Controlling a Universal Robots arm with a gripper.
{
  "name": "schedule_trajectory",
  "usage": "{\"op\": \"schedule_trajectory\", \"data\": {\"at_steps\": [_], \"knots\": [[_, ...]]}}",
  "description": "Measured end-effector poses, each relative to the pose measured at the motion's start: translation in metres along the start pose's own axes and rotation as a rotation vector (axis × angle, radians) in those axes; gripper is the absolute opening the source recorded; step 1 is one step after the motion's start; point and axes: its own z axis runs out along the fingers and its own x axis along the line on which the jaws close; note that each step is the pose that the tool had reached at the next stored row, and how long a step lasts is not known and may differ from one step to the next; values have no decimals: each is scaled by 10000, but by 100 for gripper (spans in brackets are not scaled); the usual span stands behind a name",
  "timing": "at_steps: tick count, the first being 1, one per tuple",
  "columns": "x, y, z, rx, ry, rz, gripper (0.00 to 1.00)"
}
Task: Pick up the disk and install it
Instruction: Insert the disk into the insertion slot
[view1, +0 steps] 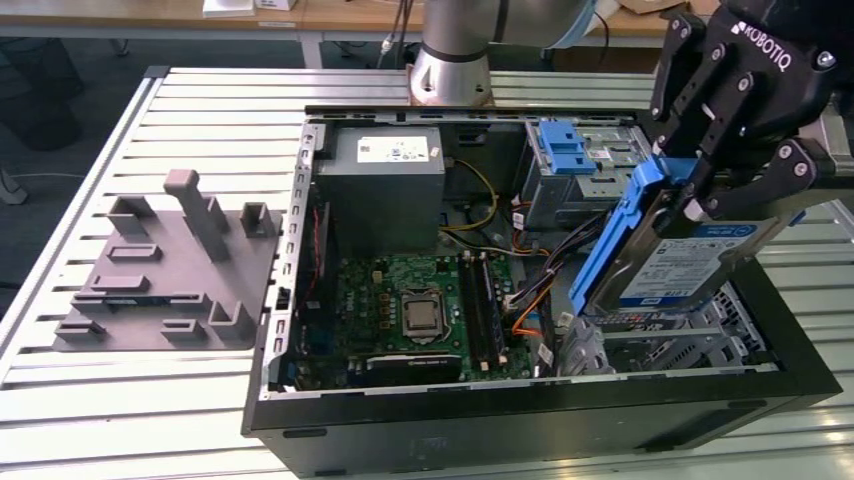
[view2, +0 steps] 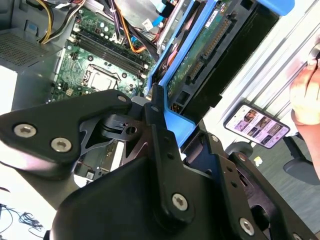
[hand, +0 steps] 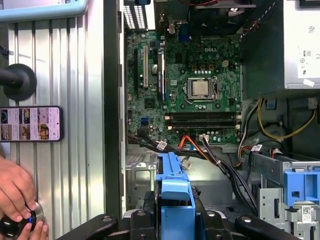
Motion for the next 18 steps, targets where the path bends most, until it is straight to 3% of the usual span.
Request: {"op": "schedule_trajectory", "data": {"at_steps": [18], "knots": [[1, -203, 60, 1, 3, -56, 36]]}}
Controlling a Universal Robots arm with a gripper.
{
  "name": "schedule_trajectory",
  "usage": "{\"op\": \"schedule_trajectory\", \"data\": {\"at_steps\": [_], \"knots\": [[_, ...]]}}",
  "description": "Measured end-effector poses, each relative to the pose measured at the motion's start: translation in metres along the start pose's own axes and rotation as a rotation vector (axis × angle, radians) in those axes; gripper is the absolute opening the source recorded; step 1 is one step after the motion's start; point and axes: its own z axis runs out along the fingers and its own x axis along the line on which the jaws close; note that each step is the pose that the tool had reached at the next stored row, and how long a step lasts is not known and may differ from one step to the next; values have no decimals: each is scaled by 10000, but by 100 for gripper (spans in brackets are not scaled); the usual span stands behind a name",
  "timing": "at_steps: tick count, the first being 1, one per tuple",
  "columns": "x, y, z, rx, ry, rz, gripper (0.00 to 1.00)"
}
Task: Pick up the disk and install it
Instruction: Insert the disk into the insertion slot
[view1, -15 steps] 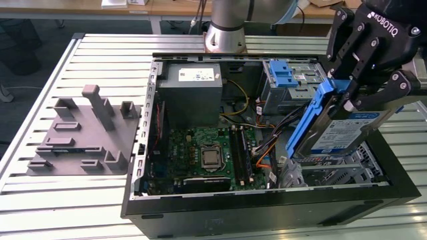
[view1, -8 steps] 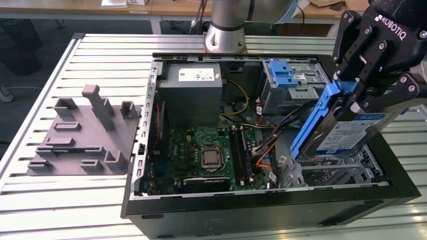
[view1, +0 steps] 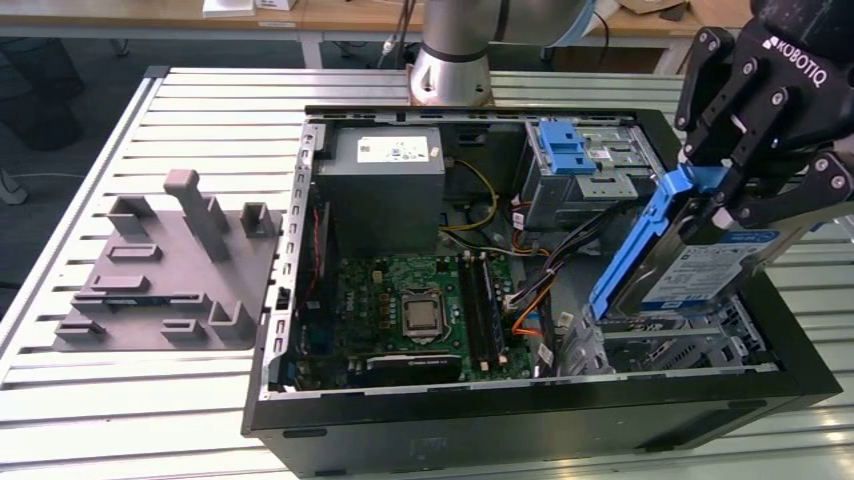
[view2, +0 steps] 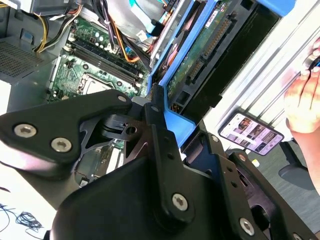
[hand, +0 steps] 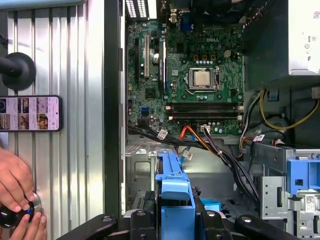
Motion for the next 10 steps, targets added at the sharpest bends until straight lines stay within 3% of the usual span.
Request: {"op": "schedule_trajectory", "data": {"at_steps": [10], "knots": [[0, -25, 41, 0, 7, 0, 36]]}}
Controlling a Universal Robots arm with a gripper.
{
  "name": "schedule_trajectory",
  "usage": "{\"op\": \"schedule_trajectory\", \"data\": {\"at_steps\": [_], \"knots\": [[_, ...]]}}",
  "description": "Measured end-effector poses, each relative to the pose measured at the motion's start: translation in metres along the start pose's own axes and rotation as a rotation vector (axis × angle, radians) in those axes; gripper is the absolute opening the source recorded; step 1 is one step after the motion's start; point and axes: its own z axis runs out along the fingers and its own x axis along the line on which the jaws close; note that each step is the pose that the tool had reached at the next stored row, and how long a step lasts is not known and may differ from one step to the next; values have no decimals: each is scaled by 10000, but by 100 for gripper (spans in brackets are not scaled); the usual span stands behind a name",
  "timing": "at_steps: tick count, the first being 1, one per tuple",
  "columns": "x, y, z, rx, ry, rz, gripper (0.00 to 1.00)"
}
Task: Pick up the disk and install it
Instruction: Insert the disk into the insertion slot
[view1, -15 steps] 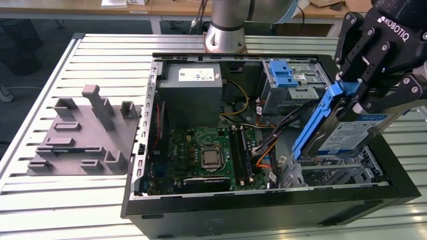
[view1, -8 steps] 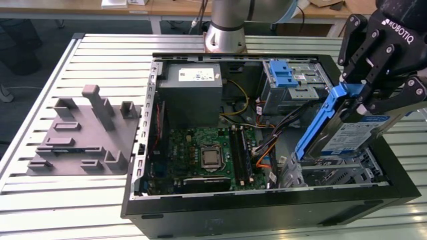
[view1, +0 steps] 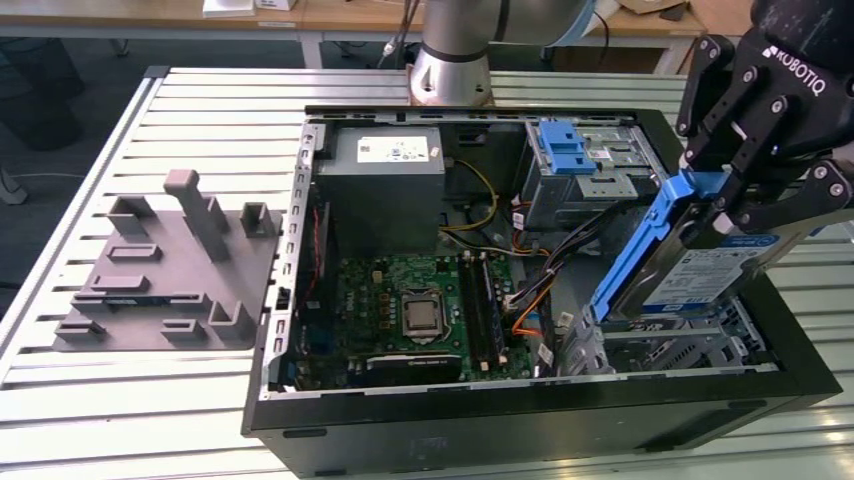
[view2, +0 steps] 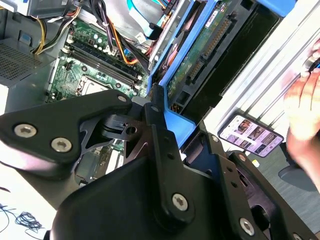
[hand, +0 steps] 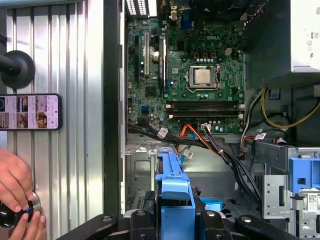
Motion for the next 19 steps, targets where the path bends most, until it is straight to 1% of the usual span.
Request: {"op": "schedule_trajectory", "data": {"at_steps": [9, 19], "knots": [[0, -17, 17, 0, 0, 3, 36], [14, -20, 83, 0, -1, 28, 36]]}}
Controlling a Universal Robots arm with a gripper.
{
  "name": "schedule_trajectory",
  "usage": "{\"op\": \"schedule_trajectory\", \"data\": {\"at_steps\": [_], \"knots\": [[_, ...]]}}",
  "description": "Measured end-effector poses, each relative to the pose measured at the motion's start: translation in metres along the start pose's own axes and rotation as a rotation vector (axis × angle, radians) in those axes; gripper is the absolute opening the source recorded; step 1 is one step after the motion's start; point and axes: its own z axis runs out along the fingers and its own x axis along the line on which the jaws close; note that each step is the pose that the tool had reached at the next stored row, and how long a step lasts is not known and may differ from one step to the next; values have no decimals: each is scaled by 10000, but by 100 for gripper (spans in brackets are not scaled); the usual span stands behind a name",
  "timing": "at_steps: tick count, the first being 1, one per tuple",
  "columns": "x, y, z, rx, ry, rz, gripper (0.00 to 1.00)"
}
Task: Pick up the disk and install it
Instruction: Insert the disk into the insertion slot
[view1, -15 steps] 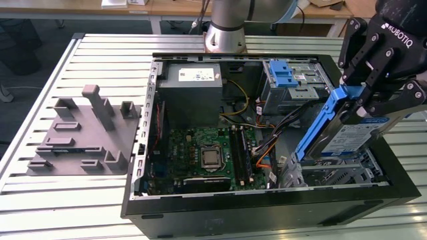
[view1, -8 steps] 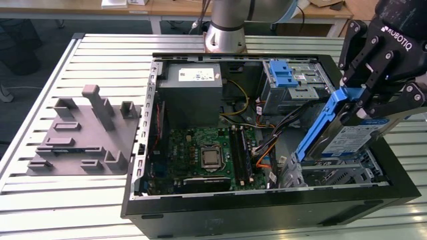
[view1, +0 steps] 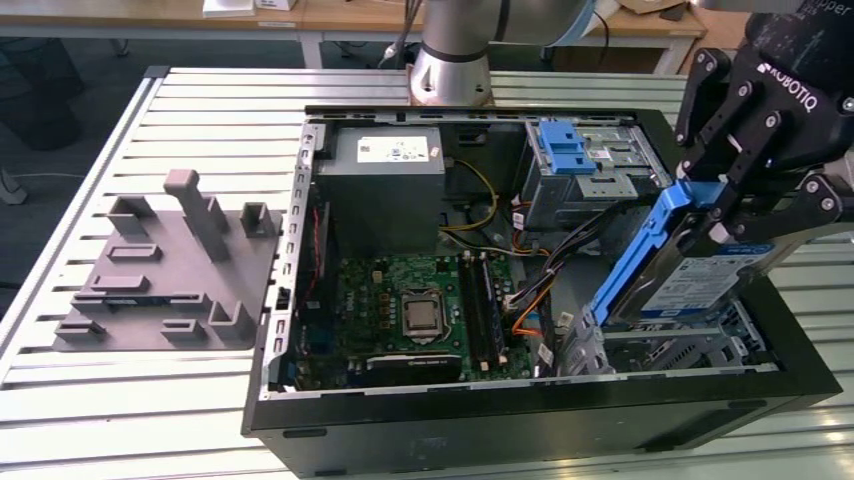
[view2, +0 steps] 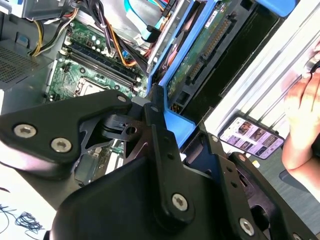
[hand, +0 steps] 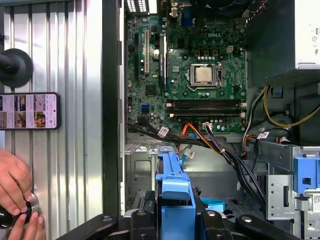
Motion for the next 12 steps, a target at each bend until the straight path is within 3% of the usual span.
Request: {"op": "schedule_trajectory", "data": {"at_steps": [12], "knots": [[6, -1, 51, -1, -1, 76, 36]]}}
